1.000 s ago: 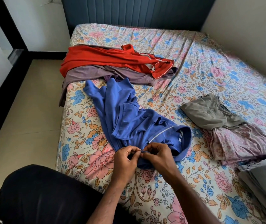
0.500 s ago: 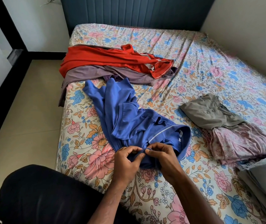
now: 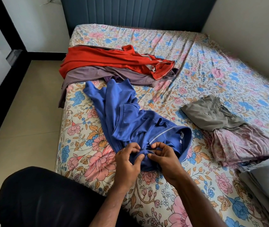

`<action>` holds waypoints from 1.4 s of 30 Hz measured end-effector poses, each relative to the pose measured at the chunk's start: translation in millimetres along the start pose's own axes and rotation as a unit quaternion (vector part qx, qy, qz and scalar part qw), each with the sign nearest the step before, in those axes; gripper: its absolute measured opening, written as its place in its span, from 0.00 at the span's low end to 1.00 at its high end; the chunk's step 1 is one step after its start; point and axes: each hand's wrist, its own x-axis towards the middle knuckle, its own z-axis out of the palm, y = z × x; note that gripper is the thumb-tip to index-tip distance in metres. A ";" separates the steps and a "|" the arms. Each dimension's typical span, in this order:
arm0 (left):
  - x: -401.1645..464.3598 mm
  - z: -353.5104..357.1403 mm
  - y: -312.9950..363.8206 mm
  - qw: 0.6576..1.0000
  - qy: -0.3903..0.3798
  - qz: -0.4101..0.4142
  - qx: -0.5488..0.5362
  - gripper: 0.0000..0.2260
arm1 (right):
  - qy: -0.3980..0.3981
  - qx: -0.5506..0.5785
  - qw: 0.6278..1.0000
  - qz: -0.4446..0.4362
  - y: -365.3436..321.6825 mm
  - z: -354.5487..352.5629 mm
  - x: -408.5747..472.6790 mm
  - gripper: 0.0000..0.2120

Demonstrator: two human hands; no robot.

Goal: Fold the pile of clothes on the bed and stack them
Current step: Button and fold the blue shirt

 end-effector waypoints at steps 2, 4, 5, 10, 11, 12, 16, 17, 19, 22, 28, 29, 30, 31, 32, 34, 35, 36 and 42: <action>-3.3 5.3 -1.7 0.993 0.021 0.075 0.088 0.02 | 0.002 -0.018 1.000 -0.009 0.1 0.8 -0.7 0.14; -4.6 8.8 -7.2 0.984 0.042 0.106 0.136 0.04 | 0.006 -0.033 0.999 -0.021 0.7 1.5 -0.3 0.14; -5.1 9.0 -8.5 0.983 0.047 0.108 0.144 0.06 | 0.010 -0.035 0.999 -0.024 1.5 1.8 0.2 0.14; -5.4 5.9 -4.1 0.981 0.047 0.108 0.155 0.07 | 0.028 -0.048 0.997 -0.051 5.8 1.5 4.9 0.19; -5.2 5.2 -1.5 0.985 0.046 0.094 0.140 0.08 | 0.031 -0.054 0.996 -0.058 6.9 2.0 4.8 0.19; -4.6 4.6 -0.9 0.989 0.047 0.071 0.120 0.08 | 0.034 -0.062 0.995 -0.065 8.2 2.9 4.1 0.19; -1.2 2.3 -7.8 0.998 0.032 -0.037 0.047 0.08 | 0.039 -0.112 0.988 -0.102 13.0 4.6 -1.5 0.16; -0.2 1.7 -7.5 0.998 0.019 -0.055 0.030 0.06 | 0.043 -0.130 0.984 -0.113 13.3 4.6 -3.4 0.16; 1.3 0.3 -5.8 0.997 -0.006 -0.079 0.005 0.02 | 0.061 -0.183 0.971 -0.142 11.2 5.2 -7.8 0.16; 1.9 -3.0 -8.0 0.995 -0.033 -0.086 0.022 0.04 | 0.085 -0.332 0.918 -0.198 -0.4 0.8 -11.0 0.17; -1.6 0.2 -3.5 0.988 -0.061 -0.020 0.138 0.10 | 0.048 -0.654 0.723 -0.216 -42.6 -28.3 -8.7 0.12; -2.7 0.0 -1.2 0.984 -0.063 -0.006 0.165 0.12 | 0.042 -0.636 0.732 -0.241 -47.7 -28.7 -8.5 0.09; -2.9 -0.1 -1.2 0.981 -0.069 0.001 0.183 0.14 | 0.035 -0.597 0.757 -0.264 -51.1 -27.9 -6.4 0.05; -3.6 0.8 -2.0 0.978 -0.072 0.004 0.194 0.15 | 0.025 -0.568 0.776 -0.274 -53.5 -26.9 -3.4 0.03; -3.0 1.7 -2.6 0.977 -0.076 0.004 0.199 0.16 | 0.005 -0.570 0.777 -0.265 -56.0 -24.5 1.6 0.07; -1.0 3.9 1.8 0.972 -0.089 -0.001 0.216 0.18 | -0.051 -0.660 0.721 -0.204 -56.2 -22.7 13.5 0.22; 0.4 4.8 4.8 0.969 -0.099 -0.004 0.226 0.18 | -0.063 -0.708 0.683 -0.171 -55.9 -21.4 17.9 0.27; 2.2 5.2 7.1 0.964 -0.112 -0.005 0.241 0.19 | -0.063 -0.734 0.657 -0.159 -56.2 -20.6 20.7 0.28; 6.5 17.7 20.6 0.936 -0.097 0.061 0.333 0.13 | -0.017 -0.711 0.646 -0.277 -63.4 -53.5 10.5 0.08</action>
